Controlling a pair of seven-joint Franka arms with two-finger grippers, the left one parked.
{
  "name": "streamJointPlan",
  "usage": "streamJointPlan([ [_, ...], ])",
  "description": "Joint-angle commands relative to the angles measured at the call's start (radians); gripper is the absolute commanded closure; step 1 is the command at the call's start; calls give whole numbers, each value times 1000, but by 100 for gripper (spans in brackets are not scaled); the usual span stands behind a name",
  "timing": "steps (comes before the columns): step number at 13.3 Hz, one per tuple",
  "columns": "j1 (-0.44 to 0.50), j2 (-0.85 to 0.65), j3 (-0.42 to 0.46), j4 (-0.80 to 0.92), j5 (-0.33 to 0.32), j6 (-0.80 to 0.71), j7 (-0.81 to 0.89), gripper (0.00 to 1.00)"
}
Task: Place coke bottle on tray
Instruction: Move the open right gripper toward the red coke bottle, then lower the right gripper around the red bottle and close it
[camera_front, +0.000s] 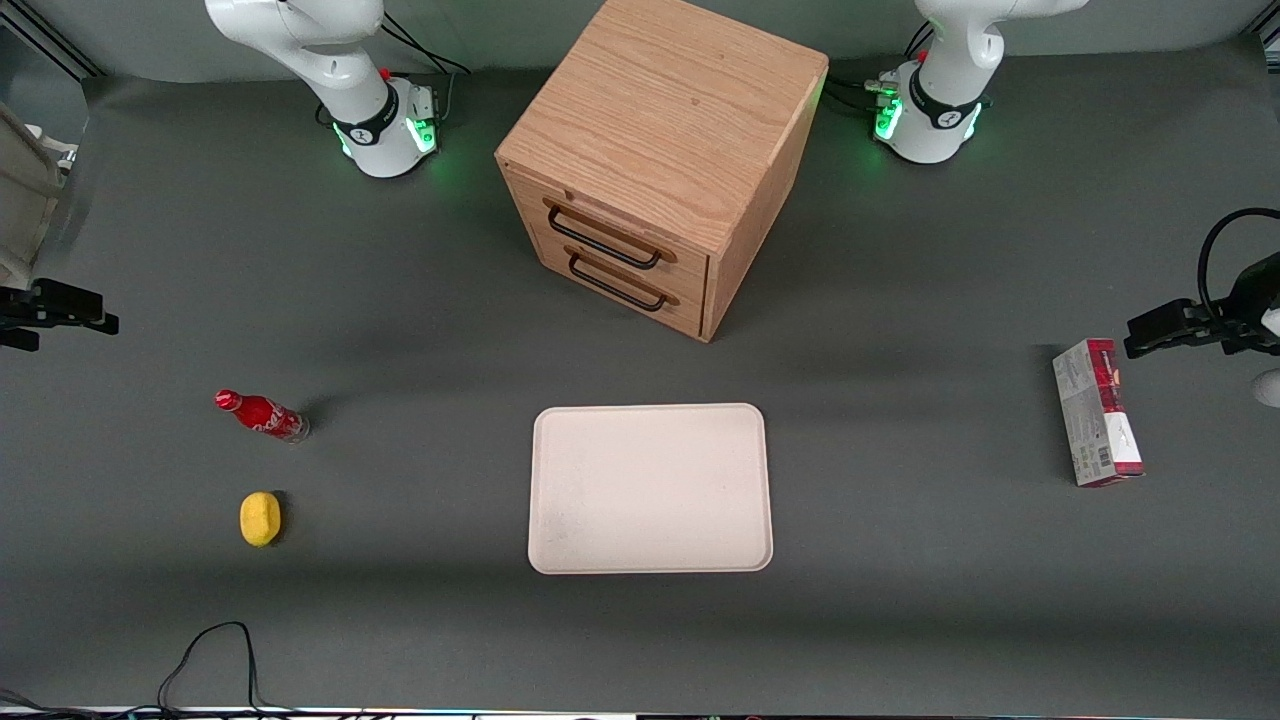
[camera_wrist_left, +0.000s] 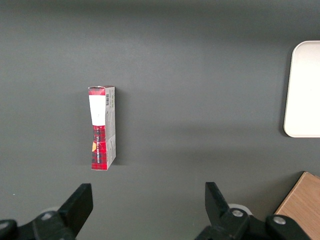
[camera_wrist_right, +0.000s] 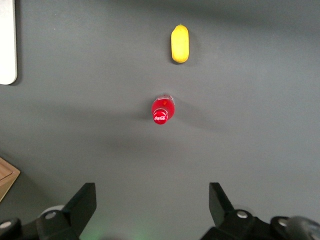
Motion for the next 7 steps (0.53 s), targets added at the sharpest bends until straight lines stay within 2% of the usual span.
streamJointPlan([
  [1,15,-5,-5,-127,-8,153,-12,0],
  [4,17,4,-4,-315,0,426,-12,0],
  [7,26,43,1,-440,3,624,-6,0],
])
